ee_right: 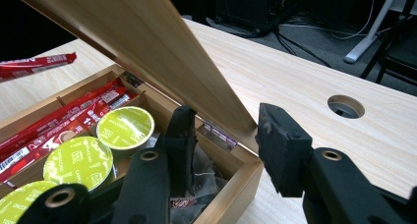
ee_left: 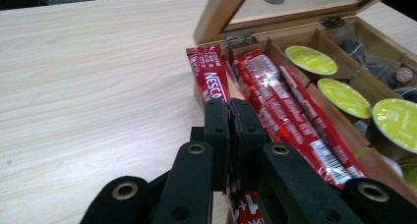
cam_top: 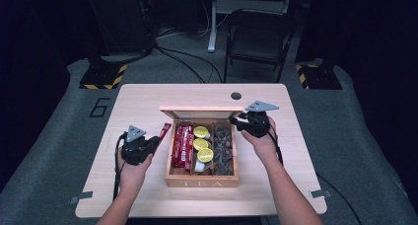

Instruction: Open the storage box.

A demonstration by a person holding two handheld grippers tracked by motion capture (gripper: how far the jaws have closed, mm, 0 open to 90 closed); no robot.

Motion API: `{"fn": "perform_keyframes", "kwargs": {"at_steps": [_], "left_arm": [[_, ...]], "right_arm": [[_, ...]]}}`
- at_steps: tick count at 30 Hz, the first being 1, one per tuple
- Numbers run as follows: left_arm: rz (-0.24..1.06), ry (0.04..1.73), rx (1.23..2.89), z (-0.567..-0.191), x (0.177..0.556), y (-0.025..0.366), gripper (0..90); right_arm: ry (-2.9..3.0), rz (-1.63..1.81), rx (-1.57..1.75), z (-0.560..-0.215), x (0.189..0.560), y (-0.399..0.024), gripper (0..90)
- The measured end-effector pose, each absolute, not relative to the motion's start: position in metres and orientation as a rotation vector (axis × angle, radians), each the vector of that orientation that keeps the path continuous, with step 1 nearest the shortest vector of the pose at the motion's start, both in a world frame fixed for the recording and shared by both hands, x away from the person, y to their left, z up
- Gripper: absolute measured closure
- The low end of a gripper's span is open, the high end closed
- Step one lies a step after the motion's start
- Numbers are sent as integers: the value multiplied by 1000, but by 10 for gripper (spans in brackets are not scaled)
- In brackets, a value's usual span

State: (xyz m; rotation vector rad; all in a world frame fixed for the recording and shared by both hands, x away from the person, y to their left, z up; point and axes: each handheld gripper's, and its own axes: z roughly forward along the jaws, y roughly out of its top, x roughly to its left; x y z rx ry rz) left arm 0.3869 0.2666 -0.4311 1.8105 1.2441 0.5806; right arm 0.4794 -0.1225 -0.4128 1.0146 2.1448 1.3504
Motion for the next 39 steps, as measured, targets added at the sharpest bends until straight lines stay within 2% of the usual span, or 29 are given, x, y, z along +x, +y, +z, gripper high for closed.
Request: {"fn": "perform_keyframes", "kwargs": {"at_steps": [23, 39], "left_arm": [[641, 1361, 1713, -444, 370, 325, 865], [636, 1416, 1750, -471, 377, 335, 865]], "right_arm": [[2148, 1334, 1017, -413, 478, -122, 586], [2147, 1332, 1024, -412, 477, -121, 582]]}}
